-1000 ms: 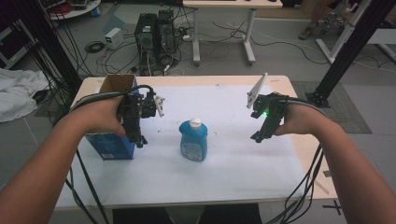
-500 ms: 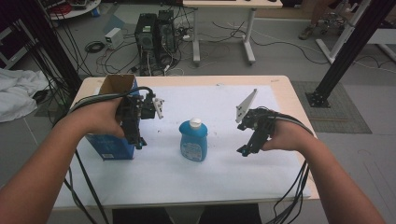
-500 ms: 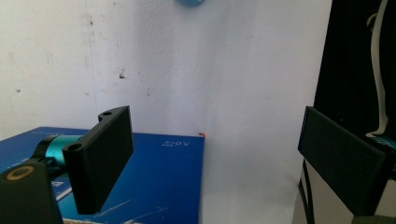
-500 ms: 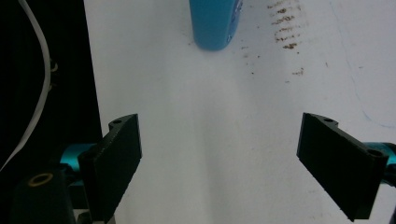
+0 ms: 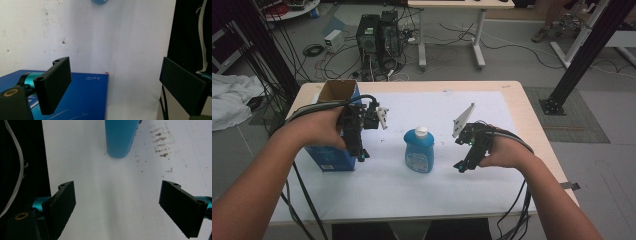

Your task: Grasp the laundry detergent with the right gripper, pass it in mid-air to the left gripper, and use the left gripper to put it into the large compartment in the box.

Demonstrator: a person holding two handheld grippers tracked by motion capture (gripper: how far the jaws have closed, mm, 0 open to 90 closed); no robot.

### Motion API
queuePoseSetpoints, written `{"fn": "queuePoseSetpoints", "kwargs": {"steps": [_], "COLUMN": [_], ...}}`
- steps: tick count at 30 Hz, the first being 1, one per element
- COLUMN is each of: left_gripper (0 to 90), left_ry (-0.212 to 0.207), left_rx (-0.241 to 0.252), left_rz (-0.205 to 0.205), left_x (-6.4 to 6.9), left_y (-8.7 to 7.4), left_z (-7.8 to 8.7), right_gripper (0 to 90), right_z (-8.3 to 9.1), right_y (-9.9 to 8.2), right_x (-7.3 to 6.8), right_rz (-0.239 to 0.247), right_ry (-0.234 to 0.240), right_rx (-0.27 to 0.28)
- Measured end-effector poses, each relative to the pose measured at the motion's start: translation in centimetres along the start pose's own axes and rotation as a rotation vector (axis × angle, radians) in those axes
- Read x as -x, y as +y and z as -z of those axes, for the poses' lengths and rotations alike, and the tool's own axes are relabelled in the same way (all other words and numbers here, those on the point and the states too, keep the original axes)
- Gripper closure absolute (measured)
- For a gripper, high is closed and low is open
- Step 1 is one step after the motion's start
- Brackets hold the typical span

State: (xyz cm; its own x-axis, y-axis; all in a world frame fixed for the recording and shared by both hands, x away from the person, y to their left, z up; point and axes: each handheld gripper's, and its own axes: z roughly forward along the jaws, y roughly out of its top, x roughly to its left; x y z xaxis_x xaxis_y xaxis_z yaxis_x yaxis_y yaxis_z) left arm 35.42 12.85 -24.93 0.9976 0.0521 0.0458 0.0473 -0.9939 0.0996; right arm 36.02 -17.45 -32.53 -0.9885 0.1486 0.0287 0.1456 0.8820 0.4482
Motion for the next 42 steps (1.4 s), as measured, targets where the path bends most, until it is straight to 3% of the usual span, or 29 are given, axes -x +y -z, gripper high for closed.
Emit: {"fn": "queuePoseSetpoints", "kwargs": {"steps": [8,17,22,42], "left_gripper": [10.5,10.5,10.5,10.5], "left_ry": [-0.001,-0.009,-0.01,-0.016], "left_rx": [0.003,0.009,0.02,0.022], "left_rz": [-0.006,-0.01,-0.01,-0.006], "left_x": [0.1,0.3,0.3,0.5], "left_y": [0.1,0.1,-0.1,-0.5], "left_z": [-0.2,-0.3,-0.5,-1.0], "right_gripper": [13.1,13.1,13.1,13.0], "right_z": [-2.0,-4.2,-5.0,-7.6], "right_y": [0.3,0.2,0.2,0.8], "right_x": [-0.2,-0.6,-0.8,-0.9], "right_rz": [-0.003,-0.017,-0.032,-0.083], "right_ry": [0.005,-0.004,-0.006,-0.042], "right_rx": [0.014,0.113,0.159,0.255]}}
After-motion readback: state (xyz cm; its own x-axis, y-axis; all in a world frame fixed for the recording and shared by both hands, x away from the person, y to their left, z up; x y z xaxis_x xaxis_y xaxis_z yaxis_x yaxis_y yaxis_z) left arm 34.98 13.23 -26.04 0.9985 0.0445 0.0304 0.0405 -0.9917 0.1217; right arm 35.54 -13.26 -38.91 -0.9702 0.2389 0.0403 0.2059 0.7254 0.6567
